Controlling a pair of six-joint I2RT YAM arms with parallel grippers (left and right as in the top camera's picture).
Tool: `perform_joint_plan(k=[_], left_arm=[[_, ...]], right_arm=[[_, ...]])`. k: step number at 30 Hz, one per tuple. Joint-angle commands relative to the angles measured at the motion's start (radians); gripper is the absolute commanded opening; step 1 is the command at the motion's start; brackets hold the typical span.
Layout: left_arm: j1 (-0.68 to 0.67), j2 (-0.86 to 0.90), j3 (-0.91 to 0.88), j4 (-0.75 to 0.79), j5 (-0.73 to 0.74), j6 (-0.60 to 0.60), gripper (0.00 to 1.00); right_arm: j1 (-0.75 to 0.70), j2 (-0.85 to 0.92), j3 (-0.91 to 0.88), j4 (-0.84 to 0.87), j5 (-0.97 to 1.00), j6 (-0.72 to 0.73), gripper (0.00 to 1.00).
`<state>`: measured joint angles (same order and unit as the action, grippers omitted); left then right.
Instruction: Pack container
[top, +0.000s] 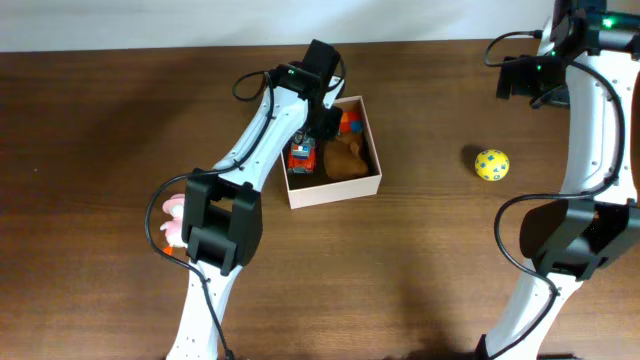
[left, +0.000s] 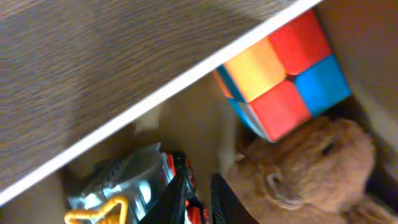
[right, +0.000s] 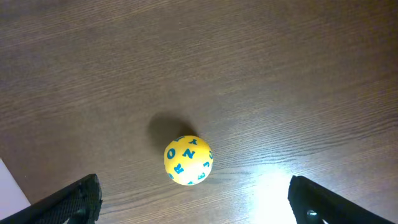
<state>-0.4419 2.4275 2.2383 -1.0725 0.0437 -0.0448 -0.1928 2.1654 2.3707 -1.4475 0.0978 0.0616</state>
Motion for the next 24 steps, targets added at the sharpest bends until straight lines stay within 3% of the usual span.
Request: perform_joint_plan(k=[1, 16, 24], left_arm=[[0.003, 0.012, 0.000, 0.002, -0.052, 0.015, 0.16], [0.003, 0.011, 0.000, -0.073, -0.113, -0.018, 0.15], [0.003, 0.011, 0.011, -0.018, -0.112, -0.018, 0.20]], right_arm=[[0.003, -0.006, 0.021, 0.000, 0.016, 0.010, 0.99], [0.002, -0.006, 0.021, 0.000, 0.016, 0.010, 0.99], [0.003, -0.006, 0.021, 0.000, 0.016, 0.010, 0.99]])
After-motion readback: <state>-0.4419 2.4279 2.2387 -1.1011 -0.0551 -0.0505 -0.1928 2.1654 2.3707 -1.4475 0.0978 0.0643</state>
